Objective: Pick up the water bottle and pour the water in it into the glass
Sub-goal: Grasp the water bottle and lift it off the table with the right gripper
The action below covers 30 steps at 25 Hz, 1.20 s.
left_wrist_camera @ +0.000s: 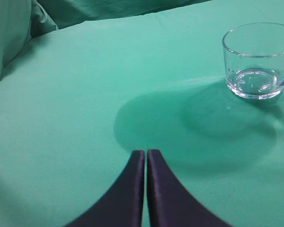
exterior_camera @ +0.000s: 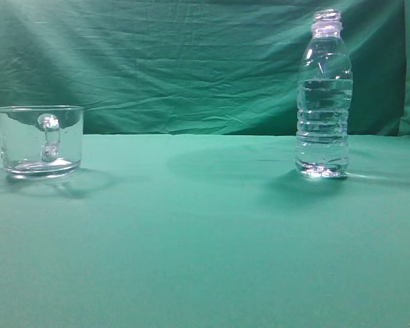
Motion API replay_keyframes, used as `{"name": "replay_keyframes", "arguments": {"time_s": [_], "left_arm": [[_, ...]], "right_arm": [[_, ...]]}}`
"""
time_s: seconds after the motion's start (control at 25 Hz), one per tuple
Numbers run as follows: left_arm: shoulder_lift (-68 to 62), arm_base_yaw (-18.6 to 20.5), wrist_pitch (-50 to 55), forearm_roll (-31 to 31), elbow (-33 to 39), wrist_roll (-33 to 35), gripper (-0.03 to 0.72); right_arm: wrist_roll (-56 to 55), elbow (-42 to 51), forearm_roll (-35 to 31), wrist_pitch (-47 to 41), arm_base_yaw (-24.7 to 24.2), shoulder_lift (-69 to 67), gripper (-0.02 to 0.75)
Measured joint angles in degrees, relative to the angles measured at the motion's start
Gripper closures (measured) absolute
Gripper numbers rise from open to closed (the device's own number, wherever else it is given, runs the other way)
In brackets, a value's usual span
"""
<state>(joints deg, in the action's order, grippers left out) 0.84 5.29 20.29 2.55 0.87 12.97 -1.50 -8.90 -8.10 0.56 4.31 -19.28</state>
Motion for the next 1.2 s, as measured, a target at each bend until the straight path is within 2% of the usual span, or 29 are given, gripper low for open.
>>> {"name": "replay_keyframes", "arguments": {"time_s": [0.28,0.48,0.52,0.6,0.8,1.08,1.12,1.2], "left_arm": [[0.00,0.00,0.00,0.00,0.00,0.00,0.688],[0.00,0.00,0.00,0.00,0.00,0.00,0.688],[0.00,0.00,0.00,0.00,0.00,0.00,0.688],[0.00,0.00,0.00,0.00,0.00,0.00,0.688],[0.00,0.00,0.00,0.00,0.00,0.00,0.688],[0.00,0.00,0.00,0.00,0.00,0.00,0.688],[0.00,0.00,0.00,0.00,0.00,0.00,0.688],[0.00,0.00,0.00,0.00,0.00,0.00,0.688]], "right_arm": [[0.50,-4.57,0.75,1.52,6.65,-13.55,0.738],[1.47,-4.88,11.33,8.50,11.20,-24.68,0.738],[1.48,-4.88,12.62,10.89,12.23,-27.08,0.690],[1.61,-4.88,14.28,16.17,13.85,-31.47,0.690],[1.71,-6.37,15.05,26.15,15.68,-42.79,0.489],[-2.60,-10.18,15.09,32.94,15.82,-53.84,0.113],[-4.18,-10.79,15.09,33.45,15.82,-54.94,0.085],[-5.98,-11.64,15.09,35.12,15.82,-57.32,0.092]]}}
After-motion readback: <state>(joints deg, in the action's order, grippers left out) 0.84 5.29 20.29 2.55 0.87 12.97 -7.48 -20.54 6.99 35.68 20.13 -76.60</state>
